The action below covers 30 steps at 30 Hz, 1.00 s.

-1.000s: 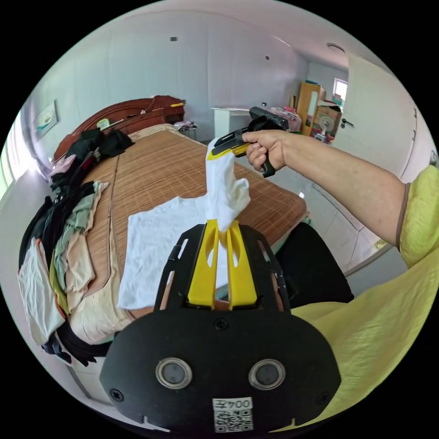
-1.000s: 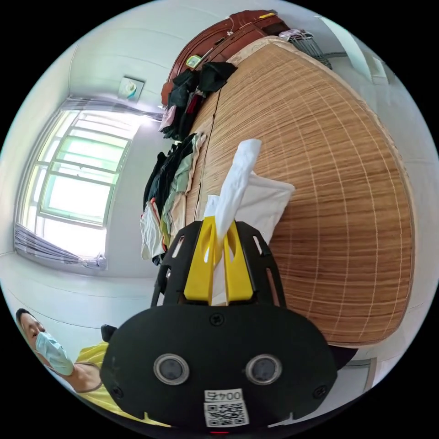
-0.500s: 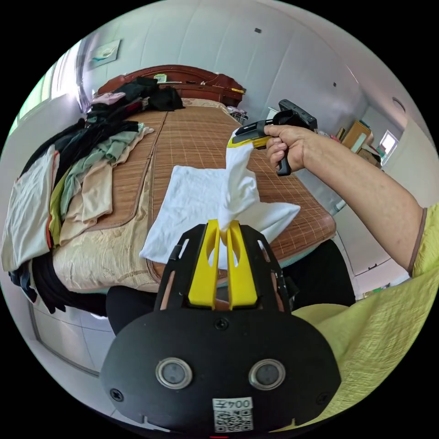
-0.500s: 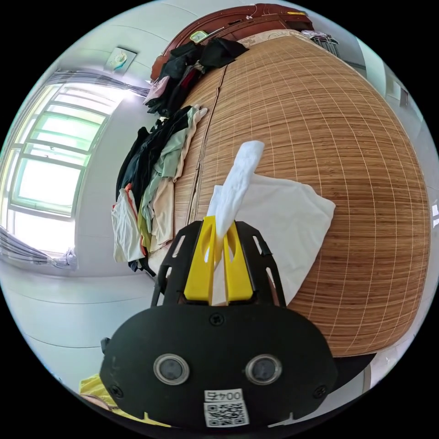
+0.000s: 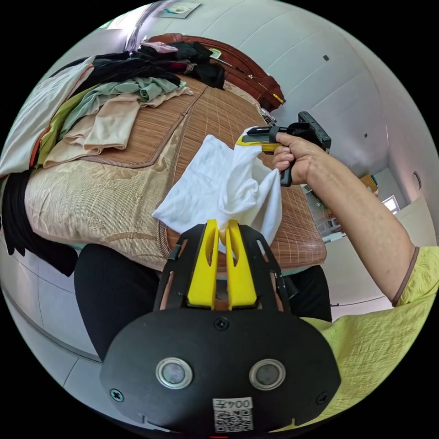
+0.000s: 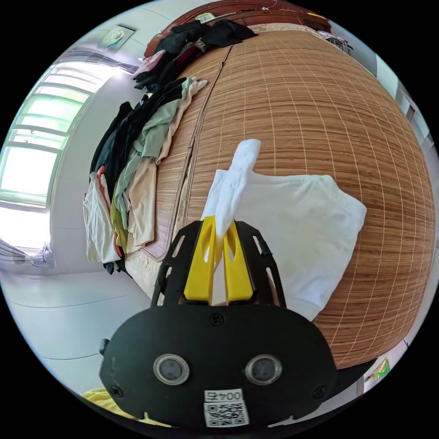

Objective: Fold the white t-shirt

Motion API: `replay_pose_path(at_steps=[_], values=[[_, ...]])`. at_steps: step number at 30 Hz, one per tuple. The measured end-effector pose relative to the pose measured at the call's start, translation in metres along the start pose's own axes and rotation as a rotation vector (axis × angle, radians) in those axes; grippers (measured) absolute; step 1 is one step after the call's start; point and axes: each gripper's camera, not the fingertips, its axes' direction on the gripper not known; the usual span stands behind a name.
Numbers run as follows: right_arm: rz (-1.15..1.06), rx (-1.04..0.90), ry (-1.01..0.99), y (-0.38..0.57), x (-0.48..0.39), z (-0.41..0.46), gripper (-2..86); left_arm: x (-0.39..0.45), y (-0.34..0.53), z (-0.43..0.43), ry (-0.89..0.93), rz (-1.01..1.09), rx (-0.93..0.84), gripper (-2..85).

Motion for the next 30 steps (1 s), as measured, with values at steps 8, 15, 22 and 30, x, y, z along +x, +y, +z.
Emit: replay_pose_path(at_steps=[8, 15, 22, 30], values=[[-0.054, -0.109, 0.022, 0.001, -0.052, 0.018, 8.0, -0.026, -0.009, -0.005, 0.106, -0.147, -0.017, 3.3], [-0.210, 0.003, 0.052, 0.050, -0.095, -0.040, 11.1, -0.046, 0.002, -0.018, 0.235, -0.320, 0.020, 2.8], [-0.430, 0.209, 0.246, 0.201, -0.148, -0.113, 10.3, -0.018, 0.029, -0.057, -0.018, -0.285, 0.148, 1.2], [-0.766, 0.332, 0.613, 0.385, -0.243, -0.071, 11.7, 0.133, 0.035, 0.027, -0.568, 0.566, 0.136, 0.7]])
